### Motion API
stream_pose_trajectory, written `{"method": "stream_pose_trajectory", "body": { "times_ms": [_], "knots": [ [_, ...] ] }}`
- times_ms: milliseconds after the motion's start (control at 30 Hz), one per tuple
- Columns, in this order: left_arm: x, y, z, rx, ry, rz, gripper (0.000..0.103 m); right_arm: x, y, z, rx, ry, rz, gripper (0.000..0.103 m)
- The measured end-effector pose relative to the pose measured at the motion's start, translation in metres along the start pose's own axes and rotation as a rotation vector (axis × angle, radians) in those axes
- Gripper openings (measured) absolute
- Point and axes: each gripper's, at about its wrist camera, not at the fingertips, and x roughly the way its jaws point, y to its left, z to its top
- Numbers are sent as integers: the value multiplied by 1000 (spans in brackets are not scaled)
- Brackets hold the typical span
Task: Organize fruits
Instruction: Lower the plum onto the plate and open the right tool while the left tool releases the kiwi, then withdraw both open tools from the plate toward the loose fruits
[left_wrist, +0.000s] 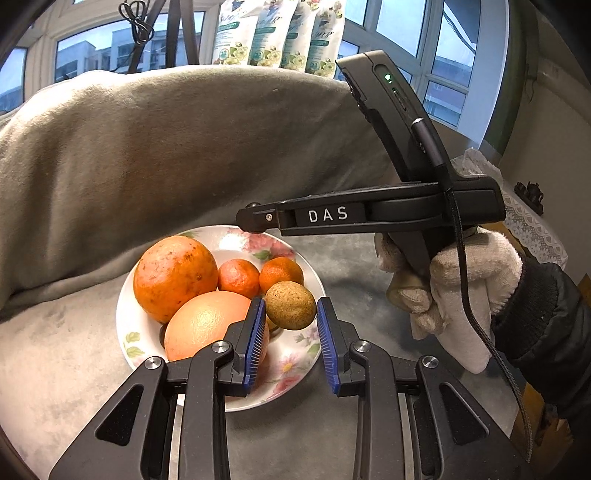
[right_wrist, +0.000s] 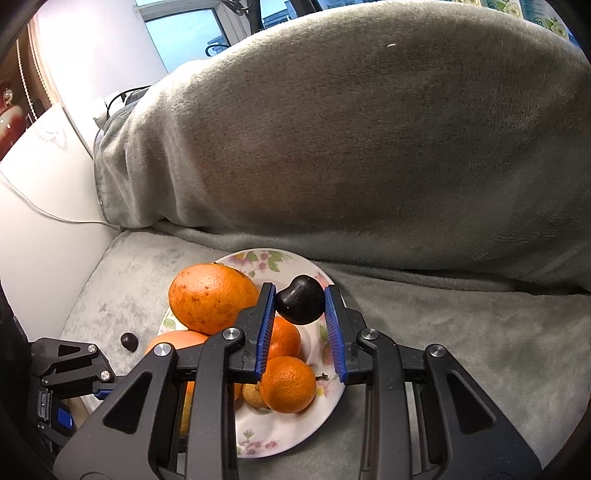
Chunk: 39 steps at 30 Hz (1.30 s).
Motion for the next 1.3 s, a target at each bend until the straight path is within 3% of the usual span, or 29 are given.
{"method": "stream_pose_trajectory", "body": {
  "times_ms": [233, 433, 567, 700, 900, 1233, 1300],
  "knots": [
    [5, 2, 3, -17, 5, 2, 28, 2, 4, 1, -9, 9, 5, 28],
    [5, -1, 4, -5, -4, 8, 37, 3, 5, 1, -5, 15, 3, 31],
    [4, -2, 5, -6, -11, 10, 41, -1, 5, 2, -4, -2, -1, 57],
    [1, -4, 5, -4, -19, 8, 56, -6, 7, 4, -10, -17, -2, 70],
    [-5, -3, 5, -8, -23, 17, 66, -10, 9, 4, -17, -29, -20, 81],
    [-13, -5, 5, -5, -14, 32, 74, -22, 11, 5, -12, -47, -53, 87],
    [-13, -6, 5, -1, -14, 42, 80, -24, 13, 5, -17, -49, -64, 89]
  ]
}}
